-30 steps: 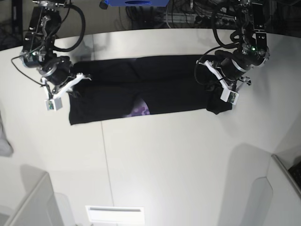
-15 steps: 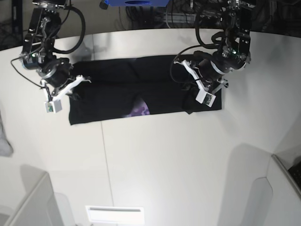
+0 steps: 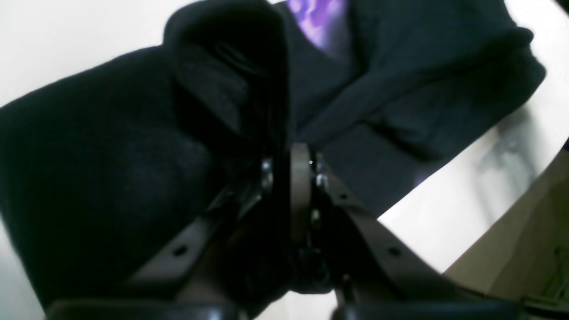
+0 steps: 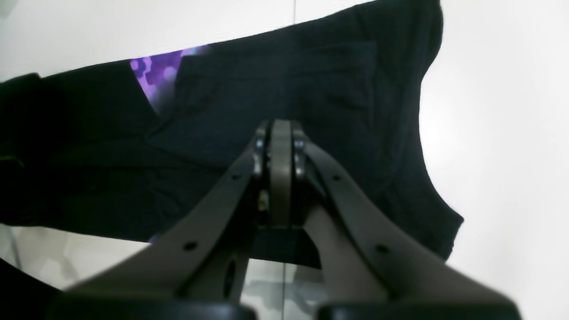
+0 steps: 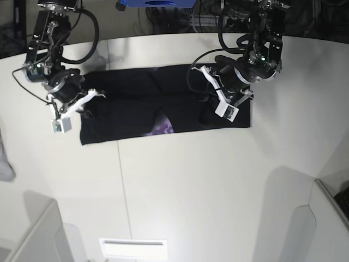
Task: Fold the T-shirt properly
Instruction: 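Fold the strip end with the left gripper toward the right gripper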
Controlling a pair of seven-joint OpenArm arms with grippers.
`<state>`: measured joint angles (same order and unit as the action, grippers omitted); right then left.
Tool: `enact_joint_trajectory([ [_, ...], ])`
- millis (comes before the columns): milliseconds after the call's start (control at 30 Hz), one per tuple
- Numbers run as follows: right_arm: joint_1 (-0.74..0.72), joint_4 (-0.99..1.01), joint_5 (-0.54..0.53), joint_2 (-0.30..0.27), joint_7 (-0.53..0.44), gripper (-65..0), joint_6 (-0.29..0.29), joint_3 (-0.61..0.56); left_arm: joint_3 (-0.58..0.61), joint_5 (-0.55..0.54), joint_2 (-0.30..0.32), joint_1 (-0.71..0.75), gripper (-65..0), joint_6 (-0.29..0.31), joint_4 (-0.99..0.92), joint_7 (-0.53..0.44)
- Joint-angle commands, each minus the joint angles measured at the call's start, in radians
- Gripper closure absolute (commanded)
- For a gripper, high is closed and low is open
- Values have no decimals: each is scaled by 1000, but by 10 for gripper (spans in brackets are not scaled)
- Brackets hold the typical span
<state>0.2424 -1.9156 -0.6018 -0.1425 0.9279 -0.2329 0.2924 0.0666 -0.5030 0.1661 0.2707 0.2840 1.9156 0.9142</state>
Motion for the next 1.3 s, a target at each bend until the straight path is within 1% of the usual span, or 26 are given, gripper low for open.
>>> enact_joint_trajectory([
  [0, -10, -14, -13, -9, -19, 0, -6, 1, -6, -15, -6, -9, 0, 2, 17, 12],
  [133, -10, -14, -13, -9, -19, 0, -6, 1, -3, -10, -49, -52, 0, 2, 17, 73],
  [367, -7, -14, -14, -9, -19, 0, -6, 3, 0, -7, -75, -78, 0, 2, 11, 78],
  [667, -10, -14, -16, -9, -19, 0, -6, 1, 2, -13, -78, -83, 0, 2, 9, 78],
  [867, -10, -14, -17, -9, -19, 0, -6, 1, 2, -15, -79, -84, 0, 2, -38, 78],
  [1067, -8, -14, -17, -9, -19, 0, -6, 1, 2, -16, -79, -92, 0, 2, -46, 78],
  [1267, -7, -14, -17, -9, -19, 0, -6, 1, 34, -15, -79, -98, 0, 2, -46, 78],
])
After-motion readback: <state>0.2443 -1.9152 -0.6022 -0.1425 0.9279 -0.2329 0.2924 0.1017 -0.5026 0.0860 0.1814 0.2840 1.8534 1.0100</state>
